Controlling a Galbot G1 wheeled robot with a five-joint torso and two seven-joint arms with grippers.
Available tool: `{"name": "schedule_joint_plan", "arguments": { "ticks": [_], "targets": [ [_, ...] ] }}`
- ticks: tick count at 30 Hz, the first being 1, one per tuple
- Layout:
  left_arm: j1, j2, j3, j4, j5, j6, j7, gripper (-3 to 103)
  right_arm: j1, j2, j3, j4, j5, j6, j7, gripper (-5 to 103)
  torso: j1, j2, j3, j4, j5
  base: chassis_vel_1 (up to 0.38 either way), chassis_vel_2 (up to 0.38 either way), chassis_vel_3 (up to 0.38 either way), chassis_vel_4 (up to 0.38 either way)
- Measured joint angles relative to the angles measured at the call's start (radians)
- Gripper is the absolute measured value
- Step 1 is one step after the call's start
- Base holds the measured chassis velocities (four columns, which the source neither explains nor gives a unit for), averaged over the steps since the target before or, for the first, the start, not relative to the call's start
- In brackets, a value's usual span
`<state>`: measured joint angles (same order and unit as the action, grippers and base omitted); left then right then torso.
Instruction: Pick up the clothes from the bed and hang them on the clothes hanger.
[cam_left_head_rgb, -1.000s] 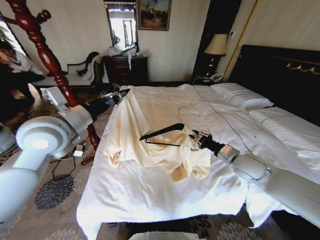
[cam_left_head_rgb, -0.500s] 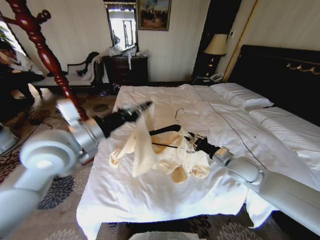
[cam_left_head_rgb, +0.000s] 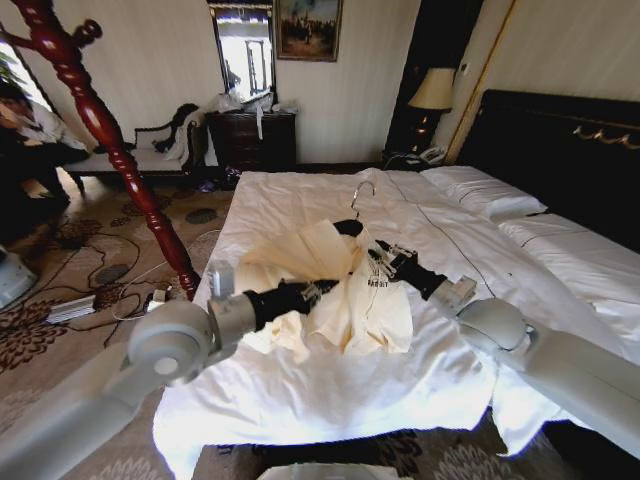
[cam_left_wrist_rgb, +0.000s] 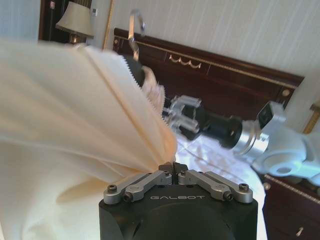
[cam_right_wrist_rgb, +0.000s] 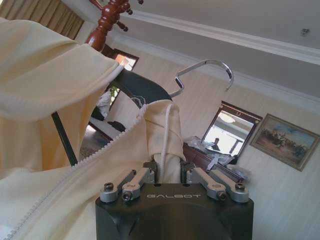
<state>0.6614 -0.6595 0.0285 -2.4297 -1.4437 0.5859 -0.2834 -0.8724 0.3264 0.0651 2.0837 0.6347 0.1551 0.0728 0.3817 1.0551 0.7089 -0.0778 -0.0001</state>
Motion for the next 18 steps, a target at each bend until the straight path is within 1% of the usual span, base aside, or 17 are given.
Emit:
{"name": "schedule_joint_plan", "arguments": {
  "ticks": [3,5,10,13,14,18],
  "targets": [
    [0.001,0.005,-0.002,-0.002,0.002,0.003,0.000,0,-0.004,-0.001,0.002,0.000,0.002,-0.004,0.008,22,0.000,0.000,0.000,-0.0001,0.0000,0.000,0.000,0.000,0.000],
    [0.015,0.024,-0.008,-0.014,0.002,0.013,0.000,0,-0.004,0.003,0.003,-0.003,0.016,-0.008,0.025,22,0.000,0.000,0.000,-0.0004,0.0002,0.000,0.000,0.000,0.000],
    [0.044,0.058,-0.009,-0.051,0.003,0.031,-0.008,0,0.005,0.007,0.020,-0.003,0.058,-0.011,0.057,22,0.000,0.000,0.000,0.0002,-0.0001,0.000,0.000,0.000,0.000],
    [0.046,0.067,-0.013,-0.066,-0.001,0.033,-0.014,0,0.007,0.003,0.028,-0.005,0.063,-0.011,0.064,22,0.000,0.000,0.000,-0.0001,-0.0001,0.000,0.000,0.000,0.000],
    [0.047,0.083,-0.019,-0.070,-0.005,0.036,-0.020,0,0.009,-0.001,0.033,-0.006,0.064,-0.010,0.073,22,0.000,0.000,0.000,-0.0003,0.0002,0.000,0.000,0.000,0.000],
    [0.071,0.112,-0.030,-0.070,0.018,0.039,-0.031,0,0.014,-0.004,0.040,-0.006,0.070,-0.007,0.085,22,0.000,0.000,0.000,-0.0001,0.0001,0.000,0.000,0.000,0.000]
  ]
}}
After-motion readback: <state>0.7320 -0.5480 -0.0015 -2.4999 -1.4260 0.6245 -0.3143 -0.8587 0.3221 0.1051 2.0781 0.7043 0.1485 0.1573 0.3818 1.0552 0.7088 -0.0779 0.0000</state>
